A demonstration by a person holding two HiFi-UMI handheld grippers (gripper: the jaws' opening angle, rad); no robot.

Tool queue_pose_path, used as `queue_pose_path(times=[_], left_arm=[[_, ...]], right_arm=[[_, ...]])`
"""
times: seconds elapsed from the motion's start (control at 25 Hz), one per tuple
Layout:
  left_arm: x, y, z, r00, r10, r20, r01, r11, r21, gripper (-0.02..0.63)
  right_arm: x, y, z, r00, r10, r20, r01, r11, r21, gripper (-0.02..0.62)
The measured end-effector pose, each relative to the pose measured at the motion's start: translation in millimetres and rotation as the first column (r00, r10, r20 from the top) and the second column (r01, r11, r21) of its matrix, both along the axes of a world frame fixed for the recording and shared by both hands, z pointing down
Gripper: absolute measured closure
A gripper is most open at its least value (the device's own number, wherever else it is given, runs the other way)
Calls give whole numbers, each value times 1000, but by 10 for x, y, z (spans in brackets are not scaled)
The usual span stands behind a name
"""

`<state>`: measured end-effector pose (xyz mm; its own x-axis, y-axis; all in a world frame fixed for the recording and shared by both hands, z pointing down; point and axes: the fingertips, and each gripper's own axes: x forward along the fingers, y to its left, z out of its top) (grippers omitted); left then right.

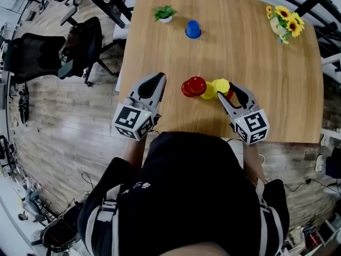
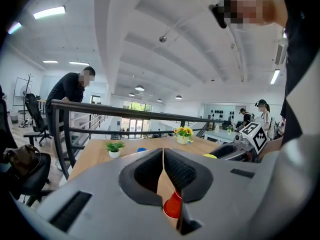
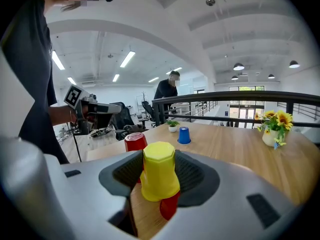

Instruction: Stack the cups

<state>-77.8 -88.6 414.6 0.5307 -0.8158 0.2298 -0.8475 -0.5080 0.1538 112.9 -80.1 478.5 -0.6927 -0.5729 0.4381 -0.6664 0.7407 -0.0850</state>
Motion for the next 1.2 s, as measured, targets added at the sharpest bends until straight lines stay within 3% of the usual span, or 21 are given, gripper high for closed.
queue_pose_path(times=[0.24,0.32,0.56,0.8,1.0,1.2], left_arm=[[13,-23,11,1000,-4,6,5,1000,-2,588],[27,-31,3,1000,-3,5,3,1000,-1,588],[25,-60,36,1000,-11,8,11,1000,-8,589],[22,-127,45,1000,-25,17,25,1000,-9,589],[-29,-125,18,998,-57,38,58,998,-17,589],[-70,-200,-12,994,-100,48,101,995,-14,589]], right_arm=[[6,-7,49,1000,-1,3,1,1000,-10,386],[1,5,38,1000,-5,23,5,1000,-19,359],[43,45,-270,971,-11,239,25,998,-55,325],[372,-396,-810,903,36,428,-61,997,45,330],[479,-860,-1097,921,30,388,-110,977,185,336],[308,-1252,-1111,931,-14,366,-74,971,226,342]])
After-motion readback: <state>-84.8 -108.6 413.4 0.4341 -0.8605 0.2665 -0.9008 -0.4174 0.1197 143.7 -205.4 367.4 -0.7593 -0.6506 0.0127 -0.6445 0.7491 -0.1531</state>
